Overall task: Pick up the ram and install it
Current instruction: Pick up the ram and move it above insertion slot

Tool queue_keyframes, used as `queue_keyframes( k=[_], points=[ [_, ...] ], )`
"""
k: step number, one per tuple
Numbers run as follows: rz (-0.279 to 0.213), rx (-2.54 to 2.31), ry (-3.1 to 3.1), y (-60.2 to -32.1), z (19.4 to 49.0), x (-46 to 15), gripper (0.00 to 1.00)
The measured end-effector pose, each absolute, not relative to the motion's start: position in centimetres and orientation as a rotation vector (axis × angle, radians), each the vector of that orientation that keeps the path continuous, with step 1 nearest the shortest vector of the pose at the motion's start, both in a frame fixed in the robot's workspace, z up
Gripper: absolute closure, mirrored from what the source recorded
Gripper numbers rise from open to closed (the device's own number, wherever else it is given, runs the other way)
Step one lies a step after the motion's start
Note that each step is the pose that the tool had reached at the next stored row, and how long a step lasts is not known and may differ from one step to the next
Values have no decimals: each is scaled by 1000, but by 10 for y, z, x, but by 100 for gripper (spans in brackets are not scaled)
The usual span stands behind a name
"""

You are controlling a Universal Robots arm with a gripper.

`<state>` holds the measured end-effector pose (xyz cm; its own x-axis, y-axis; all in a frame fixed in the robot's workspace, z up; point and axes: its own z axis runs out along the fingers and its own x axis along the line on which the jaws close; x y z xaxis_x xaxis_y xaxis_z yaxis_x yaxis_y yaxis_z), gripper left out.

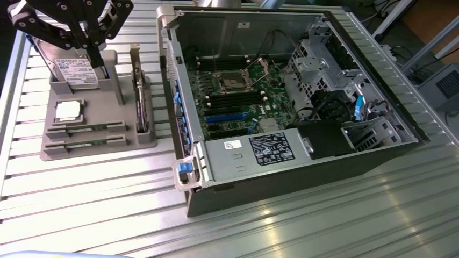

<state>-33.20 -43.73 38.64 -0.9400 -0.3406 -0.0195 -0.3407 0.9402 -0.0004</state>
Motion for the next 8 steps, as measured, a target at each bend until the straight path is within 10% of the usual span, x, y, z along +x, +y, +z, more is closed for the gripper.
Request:
queue_keyframes(
  k=[8],
  points=[
    [-10,-587,3068,-437,386,-332,90]
  ],
)
